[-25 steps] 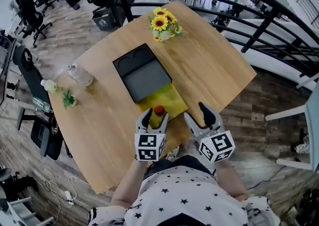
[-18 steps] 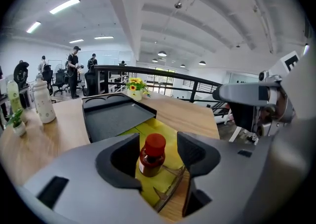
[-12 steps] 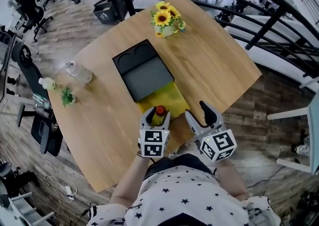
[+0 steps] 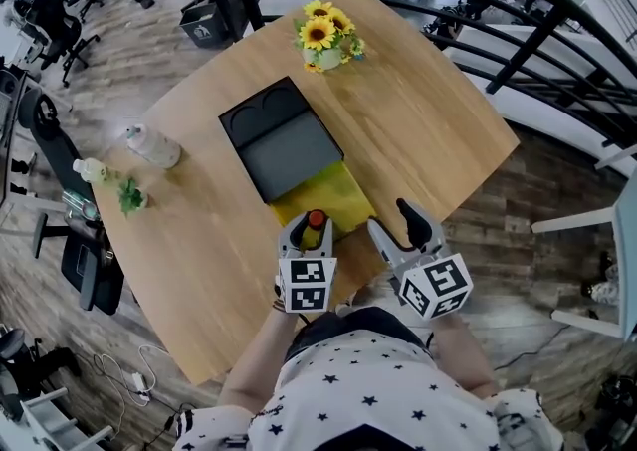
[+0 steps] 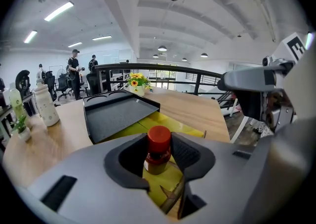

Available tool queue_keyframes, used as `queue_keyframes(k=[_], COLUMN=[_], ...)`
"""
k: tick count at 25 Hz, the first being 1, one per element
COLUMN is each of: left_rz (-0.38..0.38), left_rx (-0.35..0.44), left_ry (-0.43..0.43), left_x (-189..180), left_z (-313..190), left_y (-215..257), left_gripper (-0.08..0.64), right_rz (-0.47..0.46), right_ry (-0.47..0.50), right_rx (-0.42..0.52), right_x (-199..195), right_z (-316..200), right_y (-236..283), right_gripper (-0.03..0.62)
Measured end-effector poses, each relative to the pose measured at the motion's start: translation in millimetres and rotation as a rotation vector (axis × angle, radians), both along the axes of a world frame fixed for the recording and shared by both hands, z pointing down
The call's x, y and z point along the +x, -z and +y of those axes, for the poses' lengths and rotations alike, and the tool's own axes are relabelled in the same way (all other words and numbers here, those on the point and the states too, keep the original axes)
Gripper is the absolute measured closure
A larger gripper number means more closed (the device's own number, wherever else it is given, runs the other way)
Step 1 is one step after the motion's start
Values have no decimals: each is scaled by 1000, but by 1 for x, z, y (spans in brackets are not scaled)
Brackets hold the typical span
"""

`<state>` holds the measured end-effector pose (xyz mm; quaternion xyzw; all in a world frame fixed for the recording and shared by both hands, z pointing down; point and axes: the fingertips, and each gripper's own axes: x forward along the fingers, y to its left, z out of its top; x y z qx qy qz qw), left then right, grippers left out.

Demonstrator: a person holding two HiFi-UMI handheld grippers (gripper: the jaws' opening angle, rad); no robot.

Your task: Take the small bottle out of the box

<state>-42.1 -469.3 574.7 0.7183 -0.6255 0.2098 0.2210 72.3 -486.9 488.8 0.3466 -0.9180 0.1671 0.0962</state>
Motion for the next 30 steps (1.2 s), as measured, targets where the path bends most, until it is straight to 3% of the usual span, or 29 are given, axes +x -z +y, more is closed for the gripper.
queue_keyframes(k=[13, 24, 30], left_rz=[44, 76, 95], left_rx=[53, 118, 162], left_ry=[-26, -71, -96], left_x=[1, -5, -13], left_z=[15, 61, 91], left_y=[25, 59, 83], left_gripper=[420, 420, 420], right_rz=[11, 46, 73], right_ry=[-33, -85, -137], right_rx=[0, 63, 93], right_x=[11, 5, -1], right_z=[40, 93, 125], right_y=[4, 15, 20], right_gripper=[354, 357, 441])
